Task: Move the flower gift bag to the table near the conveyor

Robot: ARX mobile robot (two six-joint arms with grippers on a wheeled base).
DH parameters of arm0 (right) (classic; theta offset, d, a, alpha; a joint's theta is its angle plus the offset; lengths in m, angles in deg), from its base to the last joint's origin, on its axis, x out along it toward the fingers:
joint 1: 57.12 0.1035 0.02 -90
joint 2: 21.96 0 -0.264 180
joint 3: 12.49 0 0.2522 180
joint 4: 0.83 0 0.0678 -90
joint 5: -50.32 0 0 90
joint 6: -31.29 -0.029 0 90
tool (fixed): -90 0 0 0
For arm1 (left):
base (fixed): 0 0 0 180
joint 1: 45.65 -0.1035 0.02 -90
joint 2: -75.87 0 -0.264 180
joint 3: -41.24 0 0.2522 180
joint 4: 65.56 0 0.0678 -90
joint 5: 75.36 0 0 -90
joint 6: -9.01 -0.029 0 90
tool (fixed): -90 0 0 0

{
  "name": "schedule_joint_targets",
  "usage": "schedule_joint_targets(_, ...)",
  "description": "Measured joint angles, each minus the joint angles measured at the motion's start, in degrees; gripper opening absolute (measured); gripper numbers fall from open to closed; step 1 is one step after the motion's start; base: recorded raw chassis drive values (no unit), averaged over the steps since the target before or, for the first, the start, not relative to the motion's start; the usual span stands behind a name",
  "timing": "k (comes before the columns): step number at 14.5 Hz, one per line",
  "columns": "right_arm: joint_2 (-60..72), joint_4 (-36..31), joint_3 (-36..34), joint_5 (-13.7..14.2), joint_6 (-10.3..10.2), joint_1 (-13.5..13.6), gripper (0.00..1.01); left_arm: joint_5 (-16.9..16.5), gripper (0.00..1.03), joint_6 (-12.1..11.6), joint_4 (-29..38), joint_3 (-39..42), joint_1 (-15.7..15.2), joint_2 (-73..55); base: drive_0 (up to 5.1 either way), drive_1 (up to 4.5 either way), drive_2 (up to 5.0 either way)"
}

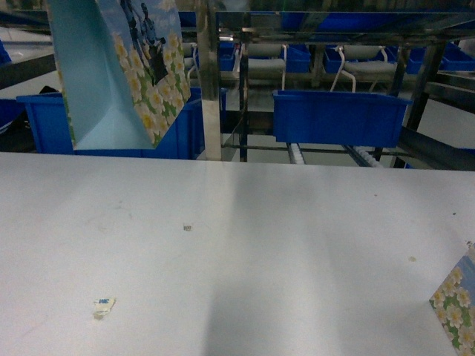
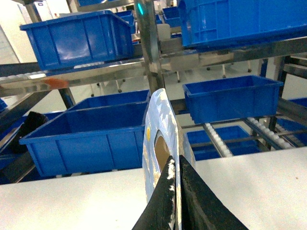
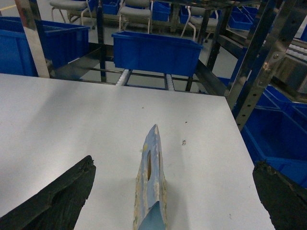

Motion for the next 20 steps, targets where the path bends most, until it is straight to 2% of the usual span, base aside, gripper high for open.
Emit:
schedule_joint_targets(1, 0.02, -0.02, 0.00, 0.00, 0.00, 0.00, 0.98, 1.20, 0.02, 0.63, 2.19, -2.54, 0.00, -4.74, 0.0, 0.00, 0.0)
schedule_joint_targets(3, 0.02, 0.00, 0.00, 0.00, 0.00, 0.00, 0.98, 1.40, 0.02, 1.97, 4.63, -7.98, -0.83, -15.65, 0.0, 0.00, 0.0)
schedule_joint_targets(4, 0.02, 0.00, 0.00, 0.00, 0.00, 0.00, 0.98, 1.57, 0.02, 2.21, 5.77, -11.50, -1.40, -21.11, 0.0, 0.00, 0.0)
schedule_joint_targets(7, 0.02, 0.00, 0.00, 0.00, 0.00, 0.00, 0.98, 4.79, 0.02, 2.75, 8.90, -24.57, -4.57, -36.68, 0.0, 0.00, 0.0)
schedule_joint_targets(9, 0.02, 0.00, 0.00, 0.00, 0.00, 0.00, 0.98, 5.53, 0.02, 2.36, 9.44, -27.93, -5.60, -43.08, 0.0, 0.00, 0.0)
schedule_joint_targets(12, 0.02, 0.02, 0.00, 0.00, 0.00, 0.00, 0.98, 5.97, 0.02, 1.90, 11.96, -19.32, -5.03, -36.41, 0.0, 0.00, 0.0)
schedule_joint_targets(16, 0.02, 0.00, 0.00, 0.00, 0.00, 0.00, 0.98, 6.62, 0.02, 2.69, 14.10, -5.35, -5.11, -26.40, 0.0, 0.00, 0.0)
schedule_joint_targets(20, 0.02, 0.00, 0.00, 0.00, 0.00, 0.00, 0.98, 6.36, 0.02, 3.43, 16.17, -3.15, -5.64, -26.36, 0.0, 0.00, 0.0)
